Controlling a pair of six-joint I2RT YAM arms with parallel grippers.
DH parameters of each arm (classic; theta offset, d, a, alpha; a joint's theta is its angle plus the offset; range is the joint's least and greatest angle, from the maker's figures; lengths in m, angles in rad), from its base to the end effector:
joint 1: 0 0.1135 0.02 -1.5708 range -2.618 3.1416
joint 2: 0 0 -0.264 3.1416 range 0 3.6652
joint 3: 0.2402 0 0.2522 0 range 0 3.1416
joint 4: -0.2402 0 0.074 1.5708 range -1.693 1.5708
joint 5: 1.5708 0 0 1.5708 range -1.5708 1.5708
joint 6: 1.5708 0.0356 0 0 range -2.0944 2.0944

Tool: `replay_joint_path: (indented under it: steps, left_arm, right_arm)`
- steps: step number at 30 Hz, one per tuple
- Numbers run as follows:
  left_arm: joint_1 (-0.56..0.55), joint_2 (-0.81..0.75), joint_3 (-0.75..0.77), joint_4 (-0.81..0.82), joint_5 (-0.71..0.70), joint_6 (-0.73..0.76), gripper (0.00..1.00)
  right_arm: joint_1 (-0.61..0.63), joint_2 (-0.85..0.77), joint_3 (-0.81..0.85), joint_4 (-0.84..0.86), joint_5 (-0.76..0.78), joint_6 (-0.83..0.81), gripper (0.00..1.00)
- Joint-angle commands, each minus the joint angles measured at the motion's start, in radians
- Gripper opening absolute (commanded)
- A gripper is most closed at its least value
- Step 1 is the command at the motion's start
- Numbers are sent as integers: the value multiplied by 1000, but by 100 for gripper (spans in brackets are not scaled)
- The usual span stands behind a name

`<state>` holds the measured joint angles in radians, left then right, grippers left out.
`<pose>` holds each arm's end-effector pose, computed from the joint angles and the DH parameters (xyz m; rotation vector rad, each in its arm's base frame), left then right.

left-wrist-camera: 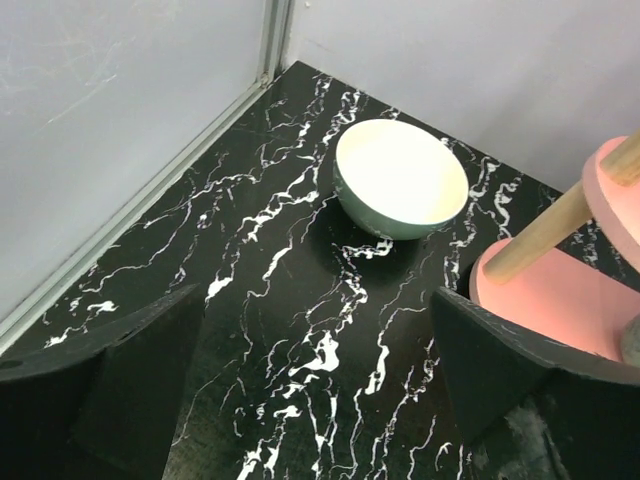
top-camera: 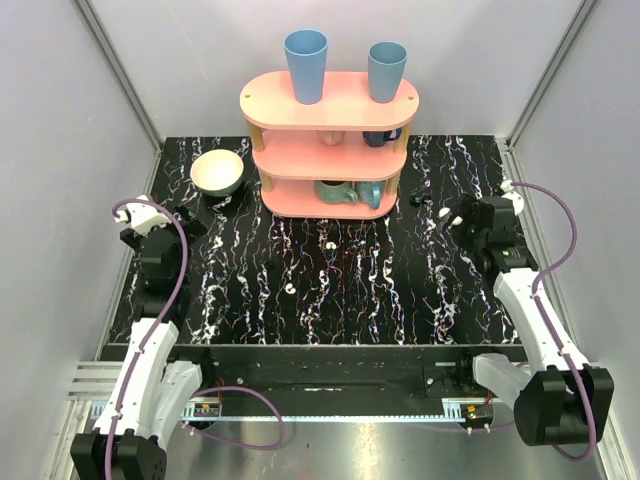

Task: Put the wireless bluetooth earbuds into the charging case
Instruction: Move the charging case to the center of the board.

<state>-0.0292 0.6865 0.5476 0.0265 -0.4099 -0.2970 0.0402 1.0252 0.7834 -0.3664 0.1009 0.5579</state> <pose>0.1730 0.0091 0.2944 -0.5229 1.5911 0.0988 0.2250 0.0055 0.2762 0.6147 2.0965 0.2307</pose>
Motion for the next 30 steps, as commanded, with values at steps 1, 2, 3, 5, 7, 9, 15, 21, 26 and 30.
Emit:
replay_joint_path:
  steps: [1,2,3,5,7,9,15,21,26,30]
  left_arm:
    - [3,-5,48,-46,-96,12,99]
    - [3,-11,55,-49,-134,19,99]
    - [2,-15,55,-65,-133,56,99]
    - [0,-31,63,-66,10,138,99]
    - [-3,-50,72,-102,199,284,99]
    - [-18,-68,75,-112,310,305,99]
    - [-43,-68,69,-88,298,208,99]
    - [-60,-79,69,-102,241,214,99]
    - [-72,-81,71,-103,252,232,99]
    - [-74,-79,66,-100,229,246,99]
  right_arm:
    - [1,60,54,-5,68,-52,100]
    - [1,91,65,0,45,-100,100]
    - [1,129,85,-12,16,-134,100]
    - [3,248,170,-108,6,-180,100]
    - [1,333,217,-159,66,-232,100]
    - [1,367,258,-163,130,-271,100]
    - [-16,533,385,-164,169,-282,100]
    - [-91,709,505,-134,79,-207,100]
    - [-94,849,625,-131,82,-159,100]
    - [-94,921,689,-129,8,-148,100]
